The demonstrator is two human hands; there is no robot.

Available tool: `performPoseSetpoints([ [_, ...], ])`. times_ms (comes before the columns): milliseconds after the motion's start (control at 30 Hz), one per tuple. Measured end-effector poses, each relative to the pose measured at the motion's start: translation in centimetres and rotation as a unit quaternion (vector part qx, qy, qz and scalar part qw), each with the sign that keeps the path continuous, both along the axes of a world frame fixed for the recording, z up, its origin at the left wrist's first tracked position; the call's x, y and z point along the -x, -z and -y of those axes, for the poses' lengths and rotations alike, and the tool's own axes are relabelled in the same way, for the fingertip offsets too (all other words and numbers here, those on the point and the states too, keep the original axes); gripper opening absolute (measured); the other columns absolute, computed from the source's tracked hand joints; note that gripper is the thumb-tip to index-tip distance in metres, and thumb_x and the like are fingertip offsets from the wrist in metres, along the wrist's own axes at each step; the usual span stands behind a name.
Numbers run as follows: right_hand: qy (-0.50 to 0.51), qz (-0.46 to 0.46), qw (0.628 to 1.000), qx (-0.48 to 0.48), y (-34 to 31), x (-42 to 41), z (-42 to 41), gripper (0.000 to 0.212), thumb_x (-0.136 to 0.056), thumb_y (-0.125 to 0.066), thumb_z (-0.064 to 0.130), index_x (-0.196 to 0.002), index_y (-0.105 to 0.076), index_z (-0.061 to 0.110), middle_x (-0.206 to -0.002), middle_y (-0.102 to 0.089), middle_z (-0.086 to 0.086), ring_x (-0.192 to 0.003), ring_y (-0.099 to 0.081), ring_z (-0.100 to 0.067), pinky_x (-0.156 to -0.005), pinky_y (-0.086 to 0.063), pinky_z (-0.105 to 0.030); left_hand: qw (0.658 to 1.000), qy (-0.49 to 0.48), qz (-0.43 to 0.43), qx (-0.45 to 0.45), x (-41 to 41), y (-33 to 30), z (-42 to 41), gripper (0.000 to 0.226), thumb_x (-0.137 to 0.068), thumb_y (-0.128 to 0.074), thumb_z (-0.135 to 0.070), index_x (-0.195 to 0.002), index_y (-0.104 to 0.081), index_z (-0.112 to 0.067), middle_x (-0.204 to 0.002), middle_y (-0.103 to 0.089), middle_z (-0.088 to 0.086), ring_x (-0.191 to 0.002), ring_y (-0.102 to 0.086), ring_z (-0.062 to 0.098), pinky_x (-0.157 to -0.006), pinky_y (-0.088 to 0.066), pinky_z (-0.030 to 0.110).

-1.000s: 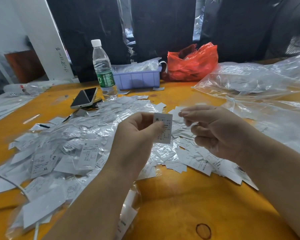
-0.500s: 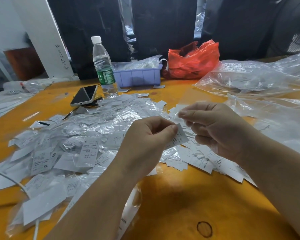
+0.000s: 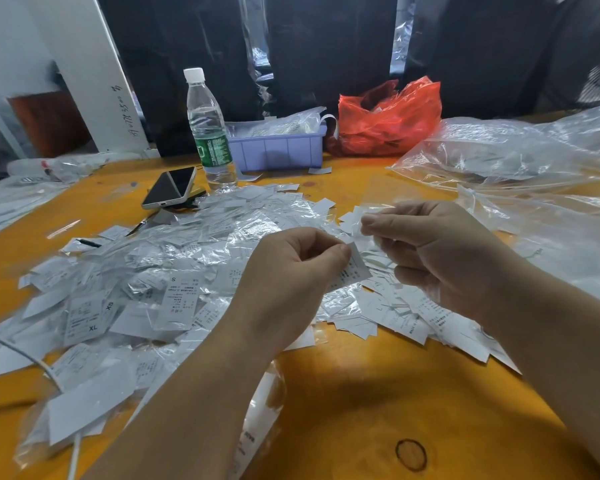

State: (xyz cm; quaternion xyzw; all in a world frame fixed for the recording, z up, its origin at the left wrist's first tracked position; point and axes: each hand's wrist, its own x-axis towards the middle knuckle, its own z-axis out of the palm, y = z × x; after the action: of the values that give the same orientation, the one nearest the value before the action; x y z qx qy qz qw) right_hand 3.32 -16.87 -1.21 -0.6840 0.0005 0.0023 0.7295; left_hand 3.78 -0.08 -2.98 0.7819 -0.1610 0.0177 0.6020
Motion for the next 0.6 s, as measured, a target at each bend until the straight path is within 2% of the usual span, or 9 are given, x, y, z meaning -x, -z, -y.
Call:
performPoseSetpoints([
  [133,0.004,0.0,1.0,0.004,-0.03,-0.04,0.11,0.027,-0.065,-0.073,0.022,-0.081,-0.065,0.001,-0.047,-0.045,0.002,-0.034,-0.027,-0.005,-0.032,-0.024,-0.016,1.0,0.0,0.0,-0.002,0.01,-0.03,0.02,0.013,-0.09,-0.066,-0.023,-0.082,-0.075,-0.017,-0.071,-0.07,-0.008,-0.068,-0.061,-0.006,-0.055,-0.042,0.007],
  [333,0.022,-0.008,1.0,0.009,0.07,-0.18,0.24,0.017,-0.081,-0.072,0.017,-0.083,-0.065,0.001,-0.047,-0.043,0.003,-0.033,-0.026,-0.005,-0.033,-0.025,-0.016,1.0,0.002,0.0,-0.003,0.0,0.03,-0.01,0.013,-0.09,-0.067,-0.022,-0.081,-0.076,-0.017,-0.072,-0.07,-0.005,-0.067,-0.061,-0.003,-0.057,-0.045,0.009],
  [600,0.021,-0.001,0.999,0.039,0.25,0.01,-0.19,0.015,-0.083,-0.071,0.013,-0.088,-0.066,0.0,-0.043,-0.044,0.007,-0.032,-0.029,-0.003,-0.034,-0.026,-0.016,1.0,0.006,0.004,-0.012,0.06,-0.03,-0.02,0.013,-0.09,-0.067,-0.022,-0.079,-0.075,-0.02,-0.072,-0.07,-0.007,-0.07,-0.063,-0.003,-0.057,-0.044,0.007],
])
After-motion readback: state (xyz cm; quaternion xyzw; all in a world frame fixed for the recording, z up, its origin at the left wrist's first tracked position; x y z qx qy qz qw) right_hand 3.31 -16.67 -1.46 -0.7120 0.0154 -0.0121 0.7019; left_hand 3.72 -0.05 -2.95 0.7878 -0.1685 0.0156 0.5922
